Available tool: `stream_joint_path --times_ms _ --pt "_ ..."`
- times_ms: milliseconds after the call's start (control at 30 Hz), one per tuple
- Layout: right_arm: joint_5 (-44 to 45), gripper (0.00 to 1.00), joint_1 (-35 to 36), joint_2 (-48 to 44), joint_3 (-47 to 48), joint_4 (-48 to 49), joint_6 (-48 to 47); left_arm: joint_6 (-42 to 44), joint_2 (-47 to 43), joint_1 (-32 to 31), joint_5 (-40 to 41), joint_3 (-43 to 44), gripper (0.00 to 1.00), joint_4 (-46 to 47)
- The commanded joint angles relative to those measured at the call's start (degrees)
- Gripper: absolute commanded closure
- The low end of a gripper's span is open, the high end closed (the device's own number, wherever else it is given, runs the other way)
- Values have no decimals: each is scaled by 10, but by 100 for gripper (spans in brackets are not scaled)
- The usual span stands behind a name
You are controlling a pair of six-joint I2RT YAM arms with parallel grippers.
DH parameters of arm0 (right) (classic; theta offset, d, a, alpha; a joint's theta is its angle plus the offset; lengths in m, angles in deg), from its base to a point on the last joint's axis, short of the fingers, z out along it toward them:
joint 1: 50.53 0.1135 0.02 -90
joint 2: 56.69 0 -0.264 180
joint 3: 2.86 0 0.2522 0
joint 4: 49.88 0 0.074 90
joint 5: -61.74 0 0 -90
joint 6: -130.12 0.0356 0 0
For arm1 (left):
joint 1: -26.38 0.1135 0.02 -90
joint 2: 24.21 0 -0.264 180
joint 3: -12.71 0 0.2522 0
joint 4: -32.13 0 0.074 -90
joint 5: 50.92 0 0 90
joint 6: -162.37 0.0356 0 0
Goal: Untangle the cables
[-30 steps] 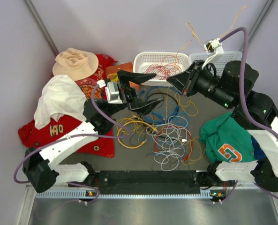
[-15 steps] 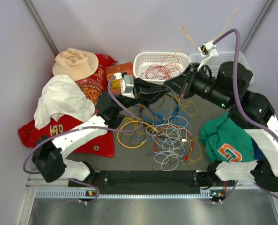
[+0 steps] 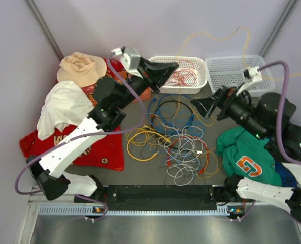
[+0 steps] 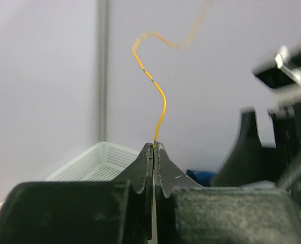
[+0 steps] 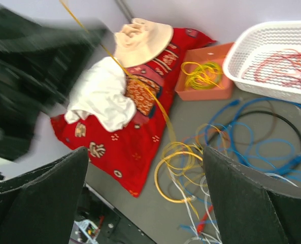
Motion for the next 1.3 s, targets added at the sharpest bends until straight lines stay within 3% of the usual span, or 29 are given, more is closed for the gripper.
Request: stream_joint_path --times_ms 0,167,400,567,667,733,933,1267 --pt "64 6 0 -78 -99 41 -14 28 1 3 152 170 100 -244" --pt "-14 7 0 -123 -199 64 -20 23 40 6 167 285 100 -332" --pt "-77 8 0 -126 -329 150 4 15 46 5 169 306 100 -350" --pt "-75 9 0 -121 -349 141 20 54 95 19 282 383 100 -457" --pt "-54 9 0 -135 -356 124 23 -4 141 76 282 433 100 -533" --pt "-44 9 0 -146 -358 110 22 -67 158 133 268 432 100 -546" --pt "-17 9 0 -160 -354 73 9 -147 196 245 222 420 100 -570" --pt "-9 5 0 -155 -374 62 4 -137 250 289 218 441 100 -528"
